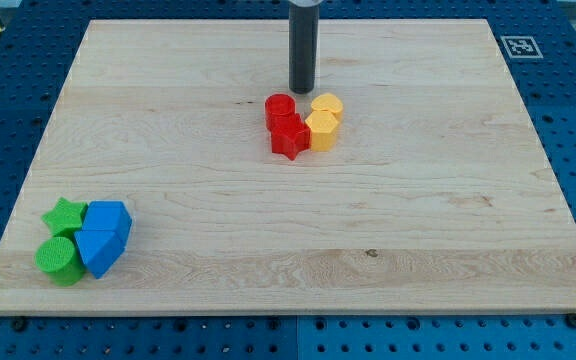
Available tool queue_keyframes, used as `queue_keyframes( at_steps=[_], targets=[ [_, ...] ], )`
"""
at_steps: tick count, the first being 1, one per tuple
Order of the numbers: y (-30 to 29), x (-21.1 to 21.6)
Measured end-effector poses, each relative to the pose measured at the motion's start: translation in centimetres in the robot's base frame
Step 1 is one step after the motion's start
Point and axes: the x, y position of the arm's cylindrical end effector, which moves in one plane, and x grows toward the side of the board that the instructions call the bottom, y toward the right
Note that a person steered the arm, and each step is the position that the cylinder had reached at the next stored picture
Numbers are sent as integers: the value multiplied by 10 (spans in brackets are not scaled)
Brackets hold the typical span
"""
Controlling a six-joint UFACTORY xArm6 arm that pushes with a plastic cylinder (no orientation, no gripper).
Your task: Move your arm to the bottom left
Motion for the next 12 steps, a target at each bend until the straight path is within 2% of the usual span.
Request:
queue_keyframes(
  at_steps=[3, 4, 6, 7, 10, 11, 12],
  targets=[
    [-265, 8],
    [-308, 21],
    [-309, 24],
    [-308, 41],
    [-308, 196],
    [-308, 229],
    [-297, 239]
  ],
)
